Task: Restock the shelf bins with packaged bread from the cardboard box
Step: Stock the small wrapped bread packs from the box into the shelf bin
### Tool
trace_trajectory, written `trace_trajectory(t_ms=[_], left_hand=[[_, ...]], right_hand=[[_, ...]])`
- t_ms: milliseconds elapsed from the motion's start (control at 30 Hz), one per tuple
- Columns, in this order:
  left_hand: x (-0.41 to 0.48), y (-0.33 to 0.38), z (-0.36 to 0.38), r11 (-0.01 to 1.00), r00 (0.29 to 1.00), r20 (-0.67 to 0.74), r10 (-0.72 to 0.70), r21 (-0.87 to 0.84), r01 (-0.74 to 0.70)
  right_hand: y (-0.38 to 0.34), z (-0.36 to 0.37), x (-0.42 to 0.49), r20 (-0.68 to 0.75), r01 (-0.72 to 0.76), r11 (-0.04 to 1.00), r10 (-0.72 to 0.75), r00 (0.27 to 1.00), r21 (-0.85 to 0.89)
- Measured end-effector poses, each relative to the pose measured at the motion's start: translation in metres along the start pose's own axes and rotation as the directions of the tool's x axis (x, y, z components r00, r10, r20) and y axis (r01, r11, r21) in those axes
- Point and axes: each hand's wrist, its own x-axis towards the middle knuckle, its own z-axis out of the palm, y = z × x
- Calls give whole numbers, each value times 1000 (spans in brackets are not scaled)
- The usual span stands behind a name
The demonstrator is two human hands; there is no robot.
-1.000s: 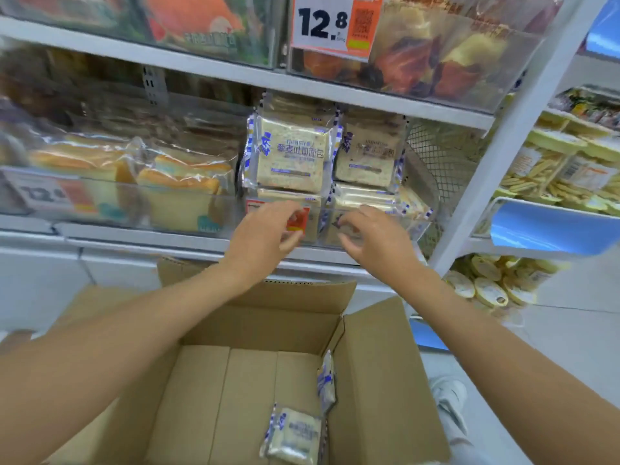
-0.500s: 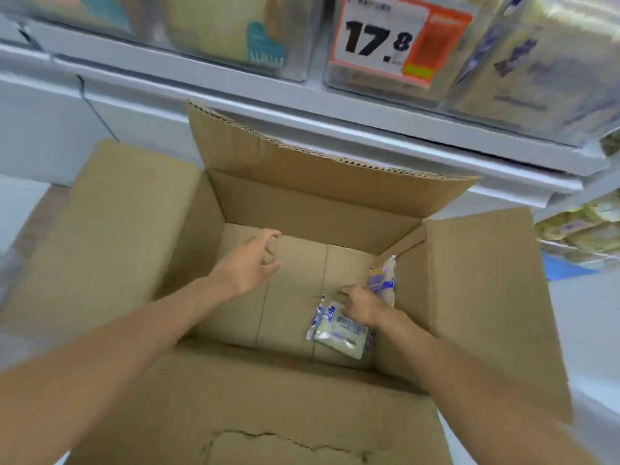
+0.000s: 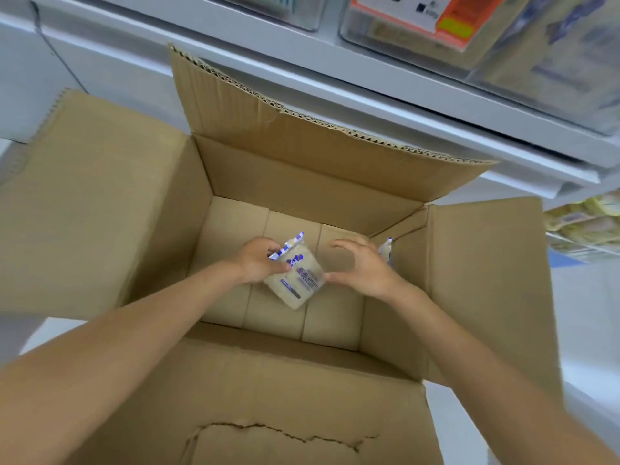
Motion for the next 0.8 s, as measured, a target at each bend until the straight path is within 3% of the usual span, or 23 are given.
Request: trace_trajectory(t_ms=[67, 100, 167, 200, 233, 300, 367, 467, 633, 700, 800], left_hand=[[-6, -5, -12, 999, 991, -132, -16, -47, 10], [-10, -7, -20, 998, 979, -204, -22, -65, 9], [-18, -10, -32, 994, 944, -329, -29, -106, -7], [-24, -9, -38, 993, 922, -385, -37, -117, -9], [-29, -8, -44, 993, 899, -436, -39, -117, -13], [-34, -11, -52, 993, 866, -499, -34, -115, -27], [-39, -12, -58, 993, 861, -508, -21, -108, -40], [-42, -18, -62, 991, 879, -474, -41, -132, -24], [-47, -22, -57, 990, 898, -437, -47, -141, -16], [-47, -20, -55, 989, 898, -439, -42, -147, -26], [-48, -9, -54, 993, 895, -444, -38, -119, -17]], right_hand=[[15, -5, -3, -77, -140, 945, 123, 989, -295], [20, -1, -3, -64, -163, 937, 150, 987, -310], [20, 15, 0, 31, -49, 994, 53, 998, -94], [15, 24, 2, 3, 33, 996, -33, 999, 80], [8, 29, 3, -97, 83, 969, -62, 993, 232], [-1, 30, 7, -289, 90, 918, 28, 957, 386], [5, 30, 17, -316, 26, 945, 83, 945, 327], [19, 40, 40, -184, -33, 998, 42, 982, 49], [28, 76, 70, -50, -141, 919, 132, 990, -368], [25, 77, 69, -4, -118, 925, 125, 992, -360], [6, 54, 52, -17, 21, 998, -23, 1000, -67]])
